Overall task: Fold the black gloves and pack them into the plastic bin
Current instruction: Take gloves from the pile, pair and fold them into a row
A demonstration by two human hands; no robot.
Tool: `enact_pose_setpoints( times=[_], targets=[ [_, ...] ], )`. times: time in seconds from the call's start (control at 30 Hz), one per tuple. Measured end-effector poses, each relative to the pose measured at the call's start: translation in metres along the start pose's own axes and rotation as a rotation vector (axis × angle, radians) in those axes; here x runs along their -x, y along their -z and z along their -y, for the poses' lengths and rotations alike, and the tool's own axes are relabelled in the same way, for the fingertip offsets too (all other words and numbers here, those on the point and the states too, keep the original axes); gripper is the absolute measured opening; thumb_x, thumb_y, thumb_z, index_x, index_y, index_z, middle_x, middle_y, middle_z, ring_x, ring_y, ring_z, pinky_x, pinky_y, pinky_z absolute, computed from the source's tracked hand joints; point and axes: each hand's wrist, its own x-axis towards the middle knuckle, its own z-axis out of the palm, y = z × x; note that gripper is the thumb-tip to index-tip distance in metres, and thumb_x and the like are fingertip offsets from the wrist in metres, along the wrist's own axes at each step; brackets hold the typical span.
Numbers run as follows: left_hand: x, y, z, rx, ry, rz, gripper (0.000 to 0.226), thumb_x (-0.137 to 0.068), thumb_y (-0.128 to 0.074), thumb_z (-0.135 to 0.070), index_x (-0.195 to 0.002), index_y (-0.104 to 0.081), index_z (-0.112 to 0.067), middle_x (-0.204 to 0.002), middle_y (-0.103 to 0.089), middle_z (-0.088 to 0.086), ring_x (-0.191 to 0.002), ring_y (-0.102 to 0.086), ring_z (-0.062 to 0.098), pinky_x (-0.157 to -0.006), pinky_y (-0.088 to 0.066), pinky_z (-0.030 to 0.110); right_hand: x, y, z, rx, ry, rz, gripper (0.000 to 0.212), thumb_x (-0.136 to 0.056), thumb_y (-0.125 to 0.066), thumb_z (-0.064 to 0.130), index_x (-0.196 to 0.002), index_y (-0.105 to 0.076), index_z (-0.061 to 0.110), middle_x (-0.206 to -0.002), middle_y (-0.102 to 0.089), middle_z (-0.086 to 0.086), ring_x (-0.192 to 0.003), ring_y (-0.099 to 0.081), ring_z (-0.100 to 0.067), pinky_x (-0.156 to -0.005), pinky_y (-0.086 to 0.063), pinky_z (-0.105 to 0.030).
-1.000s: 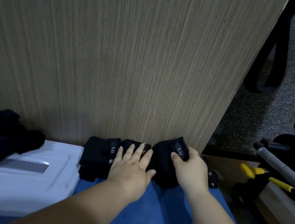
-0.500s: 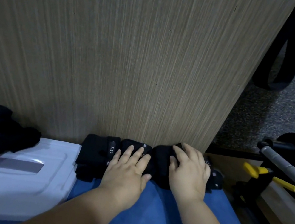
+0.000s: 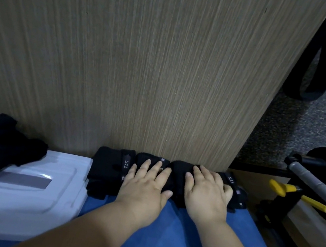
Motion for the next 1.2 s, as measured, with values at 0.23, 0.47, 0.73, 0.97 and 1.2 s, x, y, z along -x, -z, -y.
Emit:
enact_pose_setpoints(
  times=[0.23, 0.47, 0.73, 0.97, 1.2],
  targets=[
    [0.021, 0.016, 0.009, 0.178, -0.059, -0.091, 0.06, -0.102, -0.028, -0.043, -0.153, 0.002, -0.032, -0.16, 0.015, -0.011, -0.147, 0.012, 0.01, -0.116, 0.009, 0.029, 0.004, 0.015, -0.001, -0.083, 0.002, -0.185, 0.048, -0.097, -0.037, 0.046, -0.142, -0.042, 0.029, -0.145, -0.04, -0.001, -0.134, -0.028, -0.023, -0.104, -0.023, -0.048],
    [0.077, 0.041, 0.062, 0.156, 0.142, -0.184, 0.057, -0.101, -0.031, -0.044, -0.152, -0.01, -0.03, -0.161, 0.0, -0.011, -0.146, -0.001, 0.013, -0.117, -0.008, 0.032, 0.041, 0.033, 0.053, -0.243, 0.257, -0.395, 0.006, -0.086, -0.066, 0.028, -0.089, -0.071, 0.025, -0.094, -0.061, 0.005, -0.102, -0.044, -0.02, -0.085, -0.037, -0.037],
    [0.152, 0.055, 0.173, 0.057, 0.495, -0.296, 0.035, -0.097, -0.039, -0.043, -0.128, -0.045, -0.027, -0.134, -0.041, -0.005, -0.127, -0.033, 0.019, -0.101, -0.028, 0.033, 0.099, 0.013, 0.162, -0.447, 0.532, 0.044, 0.011, -0.088, -0.059, 0.031, -0.084, -0.068, 0.025, -0.08, -0.055, 0.012, -0.079, -0.049, -0.005, -0.066, -0.037, -0.014],
    [0.185, 0.057, 0.235, 0.019, 0.632, -0.257, 0.042, -0.098, -0.039, -0.044, -0.135, -0.038, -0.025, -0.141, -0.036, -0.001, -0.131, -0.029, 0.022, -0.103, -0.028, 0.037, 0.117, -0.013, 0.235, -0.531, 0.521, 0.281, 0.028, -0.092, -0.055, 0.035, -0.119, -0.059, 0.029, -0.114, -0.055, 0.012, -0.097, -0.053, -0.003, -0.078, -0.04, -0.011],
    [0.181, 0.053, 0.249, 0.044, 0.551, -0.265, 0.047, -0.1, -0.035, -0.042, -0.144, -0.03, -0.026, -0.152, -0.025, -0.004, -0.137, -0.02, 0.02, -0.107, -0.022, 0.035, 0.094, -0.03, 0.291, -0.593, 0.449, 0.341, 0.055, -0.095, -0.054, 0.025, -0.145, -0.032, 0.026, -0.15, -0.028, 0.009, -0.108, -0.057, -0.015, -0.092, -0.044, -0.027]
  ],
)
